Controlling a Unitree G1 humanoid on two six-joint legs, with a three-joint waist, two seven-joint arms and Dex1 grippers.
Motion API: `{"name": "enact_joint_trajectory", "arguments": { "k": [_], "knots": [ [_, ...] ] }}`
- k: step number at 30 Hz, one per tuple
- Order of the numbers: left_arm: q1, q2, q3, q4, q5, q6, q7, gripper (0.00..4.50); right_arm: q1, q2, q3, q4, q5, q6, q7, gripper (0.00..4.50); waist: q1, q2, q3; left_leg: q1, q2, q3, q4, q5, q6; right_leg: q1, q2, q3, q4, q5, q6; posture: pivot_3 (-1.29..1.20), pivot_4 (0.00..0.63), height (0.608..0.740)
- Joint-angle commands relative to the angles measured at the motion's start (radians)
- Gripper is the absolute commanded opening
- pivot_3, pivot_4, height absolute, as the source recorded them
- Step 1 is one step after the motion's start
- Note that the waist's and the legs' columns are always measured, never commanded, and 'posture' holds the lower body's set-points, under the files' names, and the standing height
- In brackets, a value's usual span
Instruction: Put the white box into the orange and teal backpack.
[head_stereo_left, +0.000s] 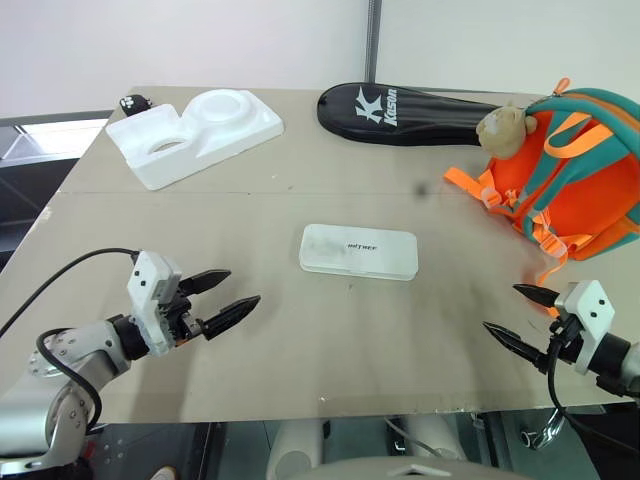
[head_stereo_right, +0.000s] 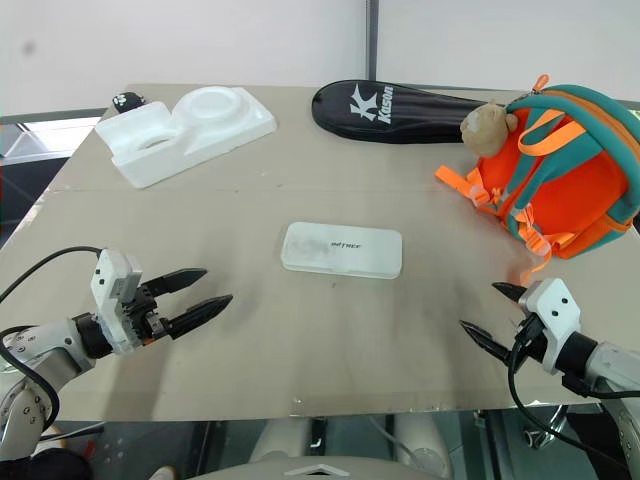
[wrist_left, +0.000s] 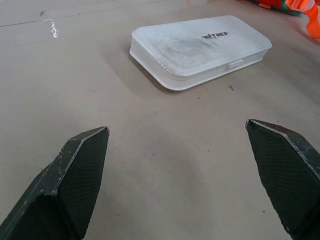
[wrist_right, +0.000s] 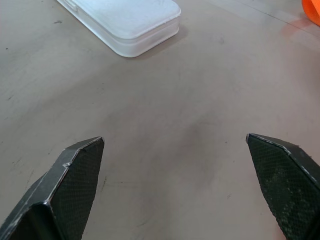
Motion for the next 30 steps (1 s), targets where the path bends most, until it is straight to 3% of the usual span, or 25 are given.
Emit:
{"name": "enact_joint_trajectory", "arguments": {
  "k": [1, 7, 10, 11, 12, 13, 17, 18, 21, 25, 30],
  "knots": [
    [-0.050, 0.002, 0.002, -0.018, -0.019, 0.018, 0.034, 4.49, -0.034, 0.025, -0.009, -0.018, 0.021, 0.019, -0.043, 4.50, 0.000, 0.000, 0.000, 0.000, 0.000, 0.000, 0.000, 0.000, 0.000, 0.000, 0.000, 0.000, 0.000, 0.000, 0.000, 0.00, 0.150, 0.740],
    [-0.219, -0.164, -0.082, 0.016, 0.046, 0.069, 0.306, 4.49, -0.286, 0.126, 0.143, -0.026, -0.035, 0.209, -0.274, 4.50, -0.002, 0.000, 0.000, 0.002, 0.000, 0.000, 0.002, 0.000, 0.000, 0.002, 0.000, 0.000, 0.001, 0.001, 0.000, 0.00, 0.150, 0.740],
    [-0.271, -0.222, -0.111, 0.033, 0.070, 0.128, 0.424, 4.50, -0.394, 0.169, 0.192, 0.011, -0.034, 0.307, -0.339, 3.68, -0.002, -0.001, -0.001, 0.000, -0.001, 0.000, 0.003, 0.000, 0.000, 0.001, 0.001, 0.000, 0.001, 0.001, 0.000, 0.00, 0.150, 0.740],
    [-0.286, -0.234, -0.119, 0.042, 0.074, 0.136, 0.443, 4.50, -0.416, 0.185, 0.203, 0.019, -0.035, 0.327, -0.357, 3.18, -0.001, -0.001, -0.001, 0.000, -0.002, -0.001, 0.002, 0.000, 0.000, 0.001, 0.001, 0.000, 0.002, 0.001, 0.000, 0.00, 0.150, 0.740],
    [-0.306, -0.251, -0.142, 0.052, 0.092, 0.147, 0.474, 3.99, -0.447, 0.209, 0.226, 0.036, -0.055, 0.345, -0.393, 2.69, 0.001, -0.001, -0.001, -0.001, -0.002, -0.002, 0.001, 0.000, 0.000, 0.000, 0.001, 0.000, 0.002, 0.002, 0.002, 0.00, 0.150, 0.740],
    [-0.326, -0.265, -0.169, 0.061, 0.113, 0.154, 0.498, 3.76, -0.476, 0.232, 0.248, 0.052, -0.073, 0.366, -0.428, 2.26, 0.003, -0.001, -0.001, -0.001, -0.002, -0.002, 0.000, 0.000, 0.000, 0.000, 0.001, -0.001, 0.001, 0.003, 0.003, 0.00, 0.150, 0.740],
    [-0.401, -0.319, -0.247, 0.121, 0.191, 0.146, 0.564, 1.75, -0.563, 0.298, 0.353, 0.111, -0.160, 0.416, -0.514, 0.19, 0.004, 0.000, -0.001, -0.002, -0.003, -0.002, -0.001, 0.000, 0.000, 0.000, 0.001, -0.001, 0.001, 0.003, 0.004, 0.00, 0.150, 0.740],
    [-0.423, -0.331, -0.261, 0.144, 0.207, 0.151, 0.582, 1.25, -0.584, 0.316, 0.380, 0.131, -0.178, 0.417, -0.526, 0.00, 0.002, -0.001, -0.001, -0.002, -0.003, -0.002, -0.001, 0.000, 0.000, 0.000, 0.001, -0.001, 0.001, 0.003, 0.004, 0.00, 0.150, 0.740],
    [-0.457, -0.333, -0.312, 0.186, 0.244, 0.163, 0.578, 0.07, -0.641, 0.341, 0.450, 0.178, -0.207, 0.419, -0.513, 0.00, -0.004, -0.001, -0.001, -0.002, -0.003, -0.002, 0.000, 0.000, 0.000, 0.000, 0.001, 0.000, 0.001, 0.003, 0.004, 0.00, 0.150, 0.740],
    [-0.449, -0.304, -0.352, 0.186, 0.269, 0.157, 0.525, 0.07, -0.707, 0.367, 0.514, 0.241, -0.233, 0.384, -0.479, 0.00, -0.005, 0.000, -0.001, -0.001, -0.003, -0.003, 0.000, 0.000, 0.000, 0.000, 0.001, 0.000, 0.002, 0.003, 0.004, 0.00, 0.150, 0.740],
    [-0.344, -0.236, -0.364, 0.049, 0.243, 0.148, 0.425, 0.07, -0.712, 0.366, 0.563, 0.218, -0.215, 0.389, -0.396, 0.00, -0.007, 0.000, -0.001, -0.001, -0.003, -0.002, -0.001, 0.000, 0.000, 0.000, 0.001, 0.000, 0.002, 0.003, 0.004, 0.00, 0.150, 0.740]
  ]
}}
